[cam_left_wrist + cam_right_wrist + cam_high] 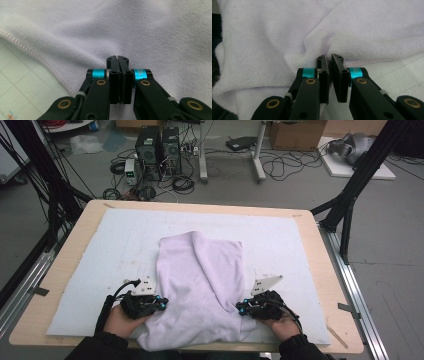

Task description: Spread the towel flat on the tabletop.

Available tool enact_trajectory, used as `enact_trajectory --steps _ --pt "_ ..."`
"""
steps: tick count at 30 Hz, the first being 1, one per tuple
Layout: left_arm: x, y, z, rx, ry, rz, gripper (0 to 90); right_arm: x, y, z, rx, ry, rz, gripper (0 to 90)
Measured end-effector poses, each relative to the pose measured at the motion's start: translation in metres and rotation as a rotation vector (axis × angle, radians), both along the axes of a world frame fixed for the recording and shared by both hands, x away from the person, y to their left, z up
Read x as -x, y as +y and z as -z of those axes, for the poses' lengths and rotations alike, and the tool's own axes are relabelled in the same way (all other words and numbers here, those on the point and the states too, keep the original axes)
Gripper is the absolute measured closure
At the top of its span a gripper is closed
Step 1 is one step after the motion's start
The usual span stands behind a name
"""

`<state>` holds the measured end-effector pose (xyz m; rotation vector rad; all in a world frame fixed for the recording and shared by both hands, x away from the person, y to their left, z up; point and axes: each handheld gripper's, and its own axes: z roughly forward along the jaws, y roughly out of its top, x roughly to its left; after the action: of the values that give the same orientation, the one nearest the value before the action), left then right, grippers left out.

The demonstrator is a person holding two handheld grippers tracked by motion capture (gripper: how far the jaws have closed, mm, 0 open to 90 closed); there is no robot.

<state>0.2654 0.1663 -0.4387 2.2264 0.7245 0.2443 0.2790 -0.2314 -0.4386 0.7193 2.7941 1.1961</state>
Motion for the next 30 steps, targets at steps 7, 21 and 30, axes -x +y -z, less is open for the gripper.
enact_trajectory --steps 7,21,30 --pt "0.018 0.017 -0.007 0.016 -0.017 -0.015 88.4 0.014 -0.005 -0.001 -0.014 0.021 -0.020 85.2" --pt "0.016 0.021 -0.011 0.063 0.010 0.018 54.2 0.001 -0.018 -0.018 -0.080 -0.020 0.084 63.8" --pt "-0.001 0.007 0.002 0.029 0.029 0.030 85.1 -0.062 -0.001 -0.008 -0.008 -0.055 0.234 64.6"
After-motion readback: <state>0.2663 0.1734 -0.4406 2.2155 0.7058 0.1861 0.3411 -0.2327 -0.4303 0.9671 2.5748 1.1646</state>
